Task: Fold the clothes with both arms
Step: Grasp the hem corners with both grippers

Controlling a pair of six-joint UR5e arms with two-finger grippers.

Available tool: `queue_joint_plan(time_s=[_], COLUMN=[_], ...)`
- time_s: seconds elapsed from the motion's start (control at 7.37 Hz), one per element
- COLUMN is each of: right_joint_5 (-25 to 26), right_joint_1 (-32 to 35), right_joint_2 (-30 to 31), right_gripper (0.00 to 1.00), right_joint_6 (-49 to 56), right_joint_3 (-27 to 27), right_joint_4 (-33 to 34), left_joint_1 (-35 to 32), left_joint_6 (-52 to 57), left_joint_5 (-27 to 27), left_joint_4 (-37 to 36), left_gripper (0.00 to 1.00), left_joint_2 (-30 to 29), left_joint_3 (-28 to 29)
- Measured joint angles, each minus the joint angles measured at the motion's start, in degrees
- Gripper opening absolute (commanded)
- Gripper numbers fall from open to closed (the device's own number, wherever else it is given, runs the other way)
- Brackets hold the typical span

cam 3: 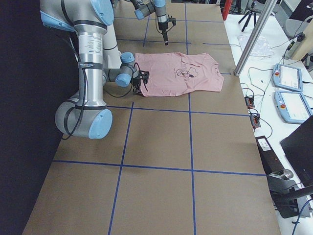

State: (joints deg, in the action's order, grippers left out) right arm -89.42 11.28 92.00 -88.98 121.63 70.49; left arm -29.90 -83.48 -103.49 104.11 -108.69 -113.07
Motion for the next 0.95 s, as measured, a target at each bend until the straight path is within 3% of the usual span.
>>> queue_joint_plan(time_s=[0.41, 0.95], right_joint_5=[-0.1, -0.5], right_joint_1=[0.4, 0.4], right_joint_2=[-0.4, -0.9], right_gripper=[0.0, 0.0], right_joint_6=[-0.1, -0.1], right_joint_3=[0.2, 0.2], right_joint_4=[0.0, 0.0], left_joint_1=[10.3, 21.9], left_joint_6=[-11.0, -22.4], left_joint_5=[4.1, 9.8], left_joint_4=[0.0, -4.1], left_gripper=[1.0, 0.95], left_joint_2=[6.0, 6.8], left_joint_3=[-5.9, -6.3])
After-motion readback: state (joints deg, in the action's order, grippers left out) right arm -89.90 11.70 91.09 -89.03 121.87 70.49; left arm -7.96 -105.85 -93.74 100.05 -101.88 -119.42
